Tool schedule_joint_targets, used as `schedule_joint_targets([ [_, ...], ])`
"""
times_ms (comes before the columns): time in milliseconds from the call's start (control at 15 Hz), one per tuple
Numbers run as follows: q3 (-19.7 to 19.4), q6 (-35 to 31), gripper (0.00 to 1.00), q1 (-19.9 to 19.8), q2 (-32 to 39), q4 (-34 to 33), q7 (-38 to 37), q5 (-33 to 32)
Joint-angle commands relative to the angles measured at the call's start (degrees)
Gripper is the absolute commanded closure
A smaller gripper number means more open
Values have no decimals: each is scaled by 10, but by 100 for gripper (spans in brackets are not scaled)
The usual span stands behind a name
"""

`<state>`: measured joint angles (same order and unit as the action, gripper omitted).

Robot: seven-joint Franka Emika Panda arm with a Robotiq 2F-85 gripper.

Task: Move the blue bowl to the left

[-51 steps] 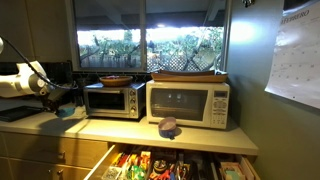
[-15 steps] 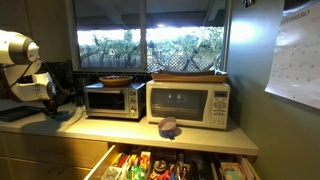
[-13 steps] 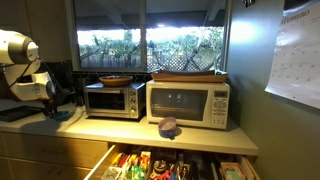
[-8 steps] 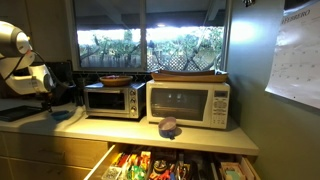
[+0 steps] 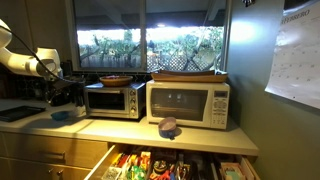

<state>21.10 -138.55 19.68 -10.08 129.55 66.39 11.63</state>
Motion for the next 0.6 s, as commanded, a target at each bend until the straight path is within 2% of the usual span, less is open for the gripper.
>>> schedule_joint_targets([
  [0, -58, 83, 0, 2, -132, 94, -42, 28],
  [133, -92, 138, 0, -3, -190, 130, -69, 19],
  [200, -85, 104, 0, 13, -114, 72, -49, 9],
  [333, -98, 112, 0, 15, -137, 83, -49, 7],
  [533, -93, 111, 0, 19, -124, 75, -49, 8],
])
